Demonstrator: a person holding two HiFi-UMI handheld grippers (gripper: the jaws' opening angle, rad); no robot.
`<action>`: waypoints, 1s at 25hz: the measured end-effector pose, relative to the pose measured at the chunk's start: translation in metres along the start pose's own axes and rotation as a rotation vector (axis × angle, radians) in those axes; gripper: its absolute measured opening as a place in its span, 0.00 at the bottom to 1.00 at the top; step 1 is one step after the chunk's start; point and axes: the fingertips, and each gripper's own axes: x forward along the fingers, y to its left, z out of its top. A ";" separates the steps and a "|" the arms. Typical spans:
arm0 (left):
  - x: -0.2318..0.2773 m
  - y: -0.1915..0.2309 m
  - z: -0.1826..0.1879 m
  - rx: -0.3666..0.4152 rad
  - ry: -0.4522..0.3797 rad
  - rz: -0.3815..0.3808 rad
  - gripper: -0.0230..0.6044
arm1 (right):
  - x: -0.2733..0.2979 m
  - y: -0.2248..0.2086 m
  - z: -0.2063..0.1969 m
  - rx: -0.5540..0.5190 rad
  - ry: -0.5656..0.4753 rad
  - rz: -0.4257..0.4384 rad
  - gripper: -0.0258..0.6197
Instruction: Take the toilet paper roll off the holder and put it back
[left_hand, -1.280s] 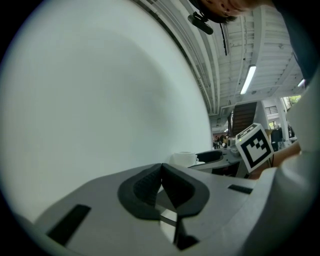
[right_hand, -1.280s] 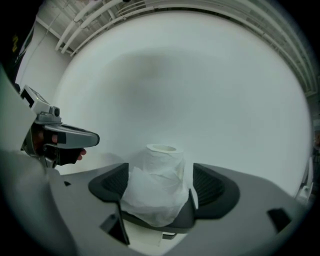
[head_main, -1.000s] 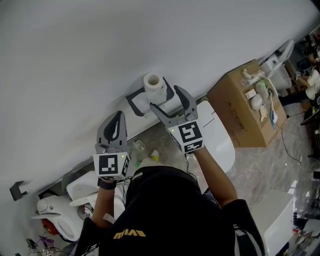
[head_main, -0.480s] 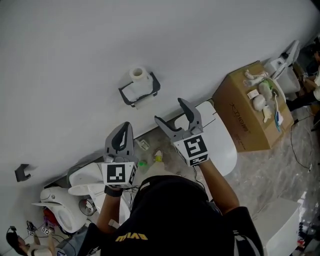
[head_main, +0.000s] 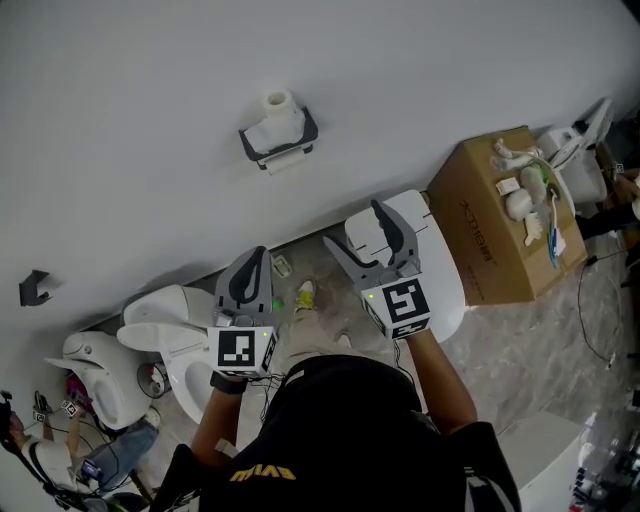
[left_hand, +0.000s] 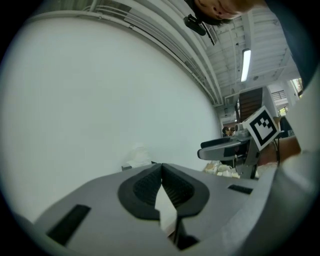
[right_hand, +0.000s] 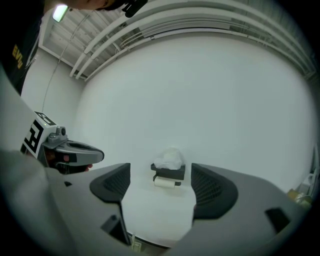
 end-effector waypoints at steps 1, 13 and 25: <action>-0.005 -0.003 -0.002 -0.003 0.002 0.008 0.05 | -0.006 0.001 -0.001 -0.002 0.000 0.001 0.63; -0.032 -0.011 0.008 0.008 -0.021 0.037 0.05 | -0.056 0.000 0.005 0.011 -0.029 -0.035 0.61; -0.036 0.007 0.011 0.018 -0.032 0.043 0.05 | -0.066 0.004 0.011 0.014 -0.030 -0.060 0.53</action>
